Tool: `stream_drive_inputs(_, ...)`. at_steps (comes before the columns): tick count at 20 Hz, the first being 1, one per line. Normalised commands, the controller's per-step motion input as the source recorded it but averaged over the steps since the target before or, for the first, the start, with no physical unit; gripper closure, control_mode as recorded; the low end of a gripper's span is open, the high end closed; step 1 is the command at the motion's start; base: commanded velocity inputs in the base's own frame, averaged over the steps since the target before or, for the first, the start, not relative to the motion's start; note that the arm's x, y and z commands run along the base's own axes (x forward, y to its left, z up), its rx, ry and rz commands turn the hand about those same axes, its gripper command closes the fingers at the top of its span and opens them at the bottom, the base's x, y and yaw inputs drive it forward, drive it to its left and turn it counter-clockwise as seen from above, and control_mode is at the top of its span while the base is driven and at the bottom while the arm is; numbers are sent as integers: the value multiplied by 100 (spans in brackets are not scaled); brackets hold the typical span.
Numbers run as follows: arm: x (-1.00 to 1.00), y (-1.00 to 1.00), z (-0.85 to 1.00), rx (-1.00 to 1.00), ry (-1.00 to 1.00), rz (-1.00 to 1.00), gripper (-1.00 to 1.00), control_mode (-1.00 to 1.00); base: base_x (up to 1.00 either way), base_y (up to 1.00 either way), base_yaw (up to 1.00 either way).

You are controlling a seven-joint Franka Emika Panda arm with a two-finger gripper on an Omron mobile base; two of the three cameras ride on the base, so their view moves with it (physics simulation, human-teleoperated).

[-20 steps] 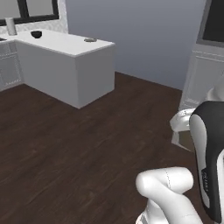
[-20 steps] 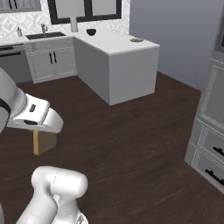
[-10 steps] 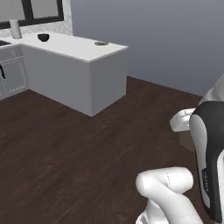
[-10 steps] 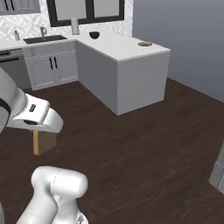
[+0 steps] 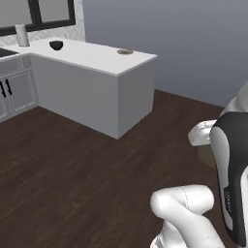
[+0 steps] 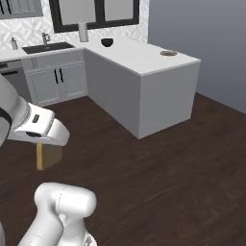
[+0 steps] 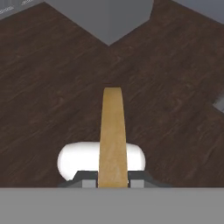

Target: Start the toaster. Once the lever pops up, take the bread to the plate on the dining counter.

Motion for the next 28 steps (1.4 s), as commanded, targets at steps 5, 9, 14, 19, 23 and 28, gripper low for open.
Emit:
stream_drive_inputs(5,0,0,0,0,0,0,100,100,100,54,-10)
stream_drive_inputs(9,0,0,0,0,0,0,100,100,100,36,-8)
stream_drive_inputs(14,0,0,0,0,0,0,100,100,100,16,-3)
stream_drive_inputs(19,0,0,0,0,0,0,100,100,100,2,0)
stream_drive_inputs(23,0,0,0,0,0,0,100,100,100,-1,5)
stream_drive_inputs(28,0,0,0,0,0,0,100,100,100,-20,21)
